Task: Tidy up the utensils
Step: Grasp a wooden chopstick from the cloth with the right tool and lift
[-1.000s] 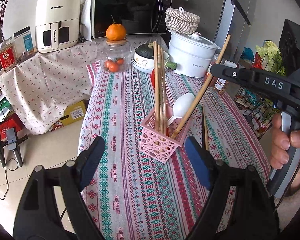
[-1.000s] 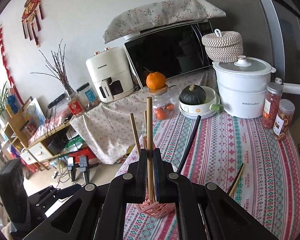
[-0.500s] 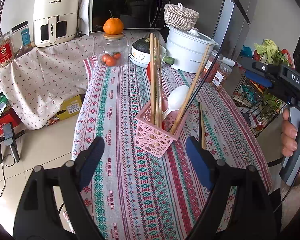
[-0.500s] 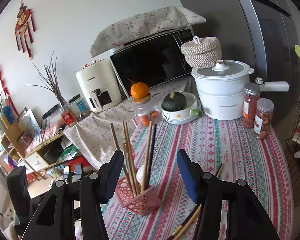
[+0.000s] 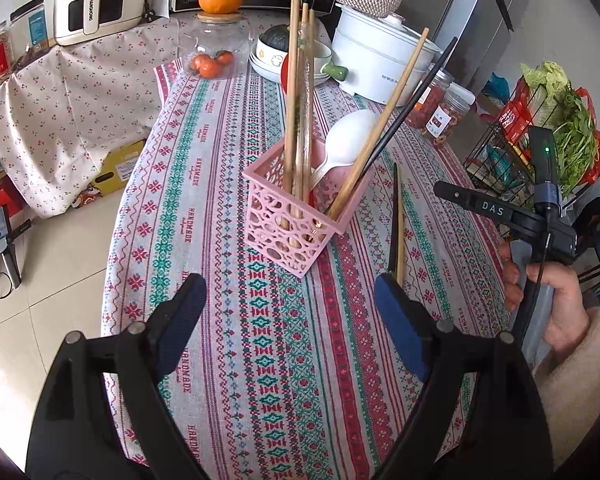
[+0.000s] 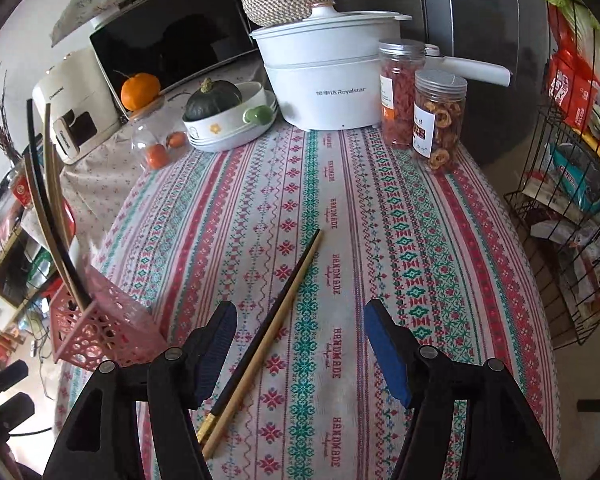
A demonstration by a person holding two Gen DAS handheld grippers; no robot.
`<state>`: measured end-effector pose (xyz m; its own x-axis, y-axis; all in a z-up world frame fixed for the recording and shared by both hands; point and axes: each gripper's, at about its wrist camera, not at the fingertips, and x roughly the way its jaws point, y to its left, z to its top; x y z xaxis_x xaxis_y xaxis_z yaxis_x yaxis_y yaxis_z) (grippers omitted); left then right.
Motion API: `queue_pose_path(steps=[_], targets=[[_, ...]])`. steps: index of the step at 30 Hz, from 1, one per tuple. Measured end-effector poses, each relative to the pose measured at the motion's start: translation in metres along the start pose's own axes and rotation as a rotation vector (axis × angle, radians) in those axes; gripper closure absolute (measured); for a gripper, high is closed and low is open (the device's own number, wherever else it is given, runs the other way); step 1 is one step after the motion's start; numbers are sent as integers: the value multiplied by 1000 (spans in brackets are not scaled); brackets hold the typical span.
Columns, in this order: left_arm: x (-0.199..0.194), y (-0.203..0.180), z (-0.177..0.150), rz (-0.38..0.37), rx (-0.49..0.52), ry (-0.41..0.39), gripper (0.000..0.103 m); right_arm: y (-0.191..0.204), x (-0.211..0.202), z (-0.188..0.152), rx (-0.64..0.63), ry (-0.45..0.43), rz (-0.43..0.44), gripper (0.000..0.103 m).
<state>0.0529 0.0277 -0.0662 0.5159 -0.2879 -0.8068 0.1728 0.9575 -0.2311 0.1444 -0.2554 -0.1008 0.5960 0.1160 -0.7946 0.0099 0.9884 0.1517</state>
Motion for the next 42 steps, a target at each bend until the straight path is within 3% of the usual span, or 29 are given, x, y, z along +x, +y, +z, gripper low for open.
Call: queue_pose_path(steps=[9, 15, 30, 32, 33, 34, 35, 39, 40, 42], targets=[[1, -4, -1, 15, 49, 16, 17, 6, 60, -7, -97, 56, -114, 36], [1, -10, -3, -9, 69, 27, 17, 2, 66, -2, -65, 57, -132, 28], [0, -14, -4, -22, 77, 27, 17, 19, 70, 3, -56, 133, -158, 30], [-1, -15, -5, -26, 81, 25, 17, 15, 70, 4, -26, 147, -136, 36], [-1, -15, -5, -25, 84, 25, 17, 12, 70, 5, -14, 154, -149, 43], [-1, -15, -6, -23, 88, 23, 17, 11, 70, 5, -30, 160, -188, 57], [-1, -15, -6, -20, 91, 22, 17, 10, 69, 4, -48, 155, -204, 61], [-1, -17, -7, -25, 102, 19, 17, 8, 67, 3, -54, 151, -202, 68], [0, -19, -7, -27, 109, 18, 17, 10, 66, 2, -63, 154, -198, 79], [-1, -24, -8, -31, 131, 9, 17, 11, 64, 2, -67, 170, -191, 90]])
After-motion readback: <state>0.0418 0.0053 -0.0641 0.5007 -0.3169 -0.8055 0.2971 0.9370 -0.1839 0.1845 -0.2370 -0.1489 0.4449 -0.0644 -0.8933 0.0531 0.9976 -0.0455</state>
